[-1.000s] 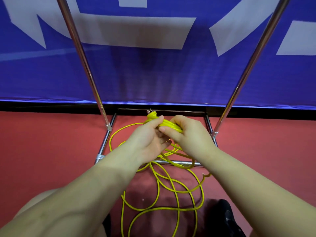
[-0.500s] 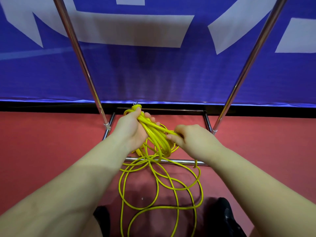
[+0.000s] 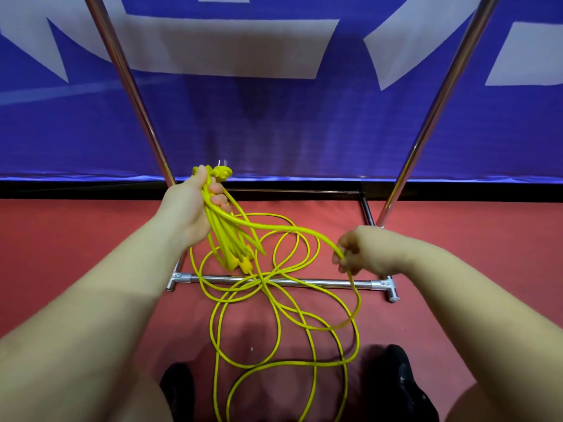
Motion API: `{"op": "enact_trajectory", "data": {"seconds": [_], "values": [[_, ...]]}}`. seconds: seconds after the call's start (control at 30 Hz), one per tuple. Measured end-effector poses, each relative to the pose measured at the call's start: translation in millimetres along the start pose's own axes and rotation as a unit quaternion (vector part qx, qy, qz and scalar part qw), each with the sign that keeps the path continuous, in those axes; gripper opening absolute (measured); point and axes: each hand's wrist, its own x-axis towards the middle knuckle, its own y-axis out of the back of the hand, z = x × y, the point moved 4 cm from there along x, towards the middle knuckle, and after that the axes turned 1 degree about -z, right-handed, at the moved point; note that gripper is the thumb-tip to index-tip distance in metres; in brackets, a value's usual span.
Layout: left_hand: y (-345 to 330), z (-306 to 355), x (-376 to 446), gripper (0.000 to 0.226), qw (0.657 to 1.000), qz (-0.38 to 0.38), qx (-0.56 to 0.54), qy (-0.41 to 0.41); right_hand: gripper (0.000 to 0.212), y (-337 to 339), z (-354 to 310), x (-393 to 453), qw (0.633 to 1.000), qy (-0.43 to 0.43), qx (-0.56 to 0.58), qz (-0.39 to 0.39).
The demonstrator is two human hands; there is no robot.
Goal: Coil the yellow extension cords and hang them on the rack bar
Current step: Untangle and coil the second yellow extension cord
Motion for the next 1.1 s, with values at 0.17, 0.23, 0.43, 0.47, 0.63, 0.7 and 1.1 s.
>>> {"op": "enact_trajectory", "data": {"seconds": [0.17,0.23,0.43,0.47,0.63,0.7,1.1], "values": [[2,9,-5,0.027,0.966,-0.037,0.231,-0.111,0.011,19,-8,-14,0.956,0.012,0.293,0.018],[-3,6,-9,0.026,0.935,-0.070,0.322,-0.129,0.009,22,-14,-18,0.919,0.020,0.393,0.009],[-29,-23,-31,0.015,0.892,-0.138,0.422,-0.091,0.014,14,-28,-11,0.766,-0.038,0.641,0.027],[-33,-30,-33,0.011,0.890,-0.156,0.422,-0.077,0.015,12,-30,-9,0.736,-0.046,0.675,0.029],[-47,-52,-39,0.011,0.887,-0.212,0.408,-0.031,0.019,8,-31,2,0.630,-0.079,0.771,0.060],[-49,-55,-40,0.011,0.897,-0.210,0.388,-0.004,0.022,6,-29,4,0.603,-0.086,0.790,0.069],[-34,-42,-33,0.023,0.967,-0.072,0.240,0.036,0.031,0,-53,4,0.887,-0.011,0.450,0.105]]}}
